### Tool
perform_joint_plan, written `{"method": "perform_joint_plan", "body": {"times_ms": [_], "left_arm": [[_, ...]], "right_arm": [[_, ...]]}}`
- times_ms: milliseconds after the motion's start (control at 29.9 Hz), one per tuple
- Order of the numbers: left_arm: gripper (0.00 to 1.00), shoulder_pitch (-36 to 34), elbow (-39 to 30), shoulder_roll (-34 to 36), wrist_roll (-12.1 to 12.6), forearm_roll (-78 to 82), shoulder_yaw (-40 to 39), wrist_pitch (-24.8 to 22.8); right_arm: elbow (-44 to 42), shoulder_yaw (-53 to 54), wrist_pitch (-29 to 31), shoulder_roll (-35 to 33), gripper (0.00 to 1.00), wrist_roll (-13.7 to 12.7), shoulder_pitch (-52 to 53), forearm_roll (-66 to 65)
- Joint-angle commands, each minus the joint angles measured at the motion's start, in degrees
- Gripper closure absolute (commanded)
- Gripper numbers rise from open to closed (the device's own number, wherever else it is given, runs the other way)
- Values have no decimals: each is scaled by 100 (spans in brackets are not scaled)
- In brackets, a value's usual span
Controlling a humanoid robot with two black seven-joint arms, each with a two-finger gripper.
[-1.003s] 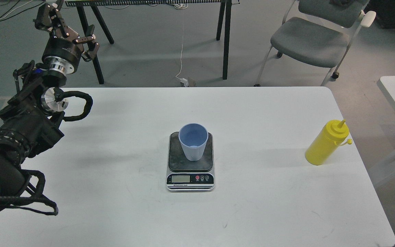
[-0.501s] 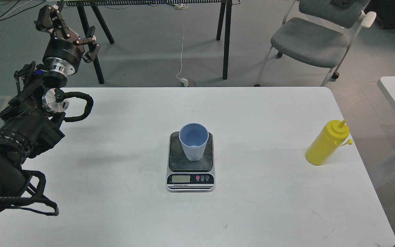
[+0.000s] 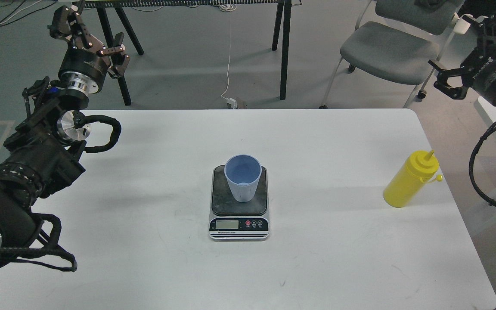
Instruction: Pour seasoning into cup on scale with both arms
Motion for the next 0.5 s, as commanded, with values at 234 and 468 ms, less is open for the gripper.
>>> {"method": "perform_joint_plan", "body": {"times_ms": [234, 468], "left_arm": [[1, -53, 1, -9, 0, -1, 0, 0], [1, -158, 1, -17, 0, 8, 0, 0]], "right_arm": [[290, 387, 1, 1170, 0, 17, -98, 637], [264, 440, 1, 1443, 0, 26, -256, 664]]}}
